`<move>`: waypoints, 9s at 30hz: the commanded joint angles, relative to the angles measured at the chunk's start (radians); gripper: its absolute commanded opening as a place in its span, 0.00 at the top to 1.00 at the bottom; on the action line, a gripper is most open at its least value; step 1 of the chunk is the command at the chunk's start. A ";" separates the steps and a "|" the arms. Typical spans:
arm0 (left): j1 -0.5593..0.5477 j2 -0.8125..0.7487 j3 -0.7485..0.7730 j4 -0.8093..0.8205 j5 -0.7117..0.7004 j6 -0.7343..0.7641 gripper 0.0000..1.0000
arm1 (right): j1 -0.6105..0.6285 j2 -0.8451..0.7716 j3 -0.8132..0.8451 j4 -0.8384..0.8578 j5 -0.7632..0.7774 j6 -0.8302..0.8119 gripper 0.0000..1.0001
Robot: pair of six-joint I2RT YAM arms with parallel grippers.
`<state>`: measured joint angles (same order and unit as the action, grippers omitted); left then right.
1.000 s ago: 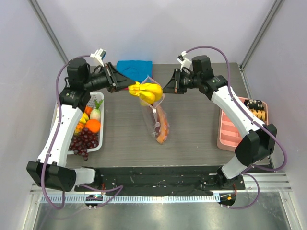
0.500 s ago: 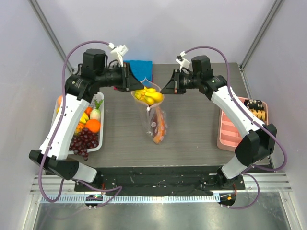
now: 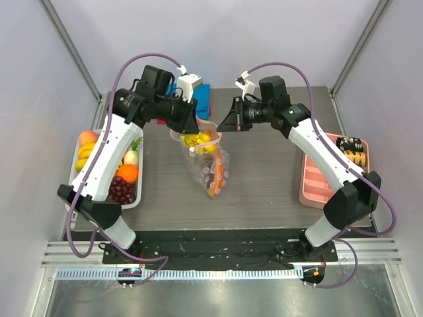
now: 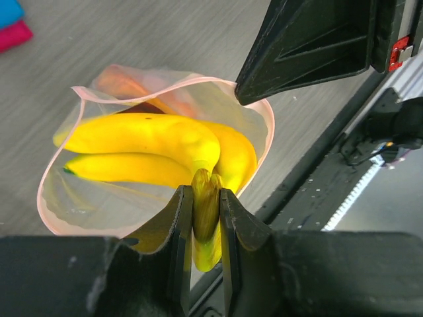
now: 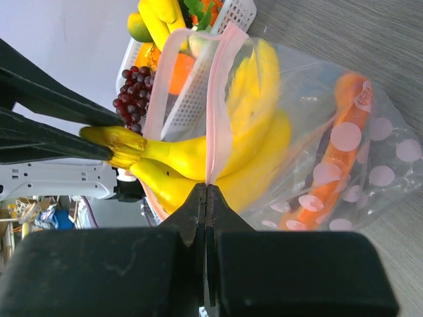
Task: Place the food in the zip-top bag and seal the zipper
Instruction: Place the fake fruit in the zipper food storage bag, then pick up the fake fruit from the bin, then place the fake fruit in the zipper food storage bag.
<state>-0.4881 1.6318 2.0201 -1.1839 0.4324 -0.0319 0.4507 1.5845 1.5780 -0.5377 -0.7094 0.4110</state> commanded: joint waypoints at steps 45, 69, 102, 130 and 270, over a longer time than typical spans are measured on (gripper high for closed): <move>-0.191 -0.044 0.011 -0.035 -0.113 0.363 1.00 | 0.069 0.069 0.214 -0.028 -0.036 -0.100 0.99; 0.013 -0.337 -0.135 0.179 -0.114 0.150 0.00 | 0.063 0.081 0.237 -0.044 -0.055 -0.109 0.99; 1.039 -0.228 -0.589 0.267 -0.408 0.058 0.00 | 0.069 0.080 0.183 -0.133 -0.009 -0.181 0.99; 1.054 -0.092 -0.693 0.329 -0.287 0.279 0.10 | 0.078 0.114 0.201 -0.154 0.031 -0.209 0.99; -0.027 -0.279 -0.247 0.226 -0.169 -0.071 0.95 | 0.077 0.005 0.266 -0.240 0.102 -0.265 0.99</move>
<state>-0.4885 1.4826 1.7515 -0.9733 0.2436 -0.1425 0.5243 1.6550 1.8359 -0.7956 -0.6384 0.1699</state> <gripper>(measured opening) 0.147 0.015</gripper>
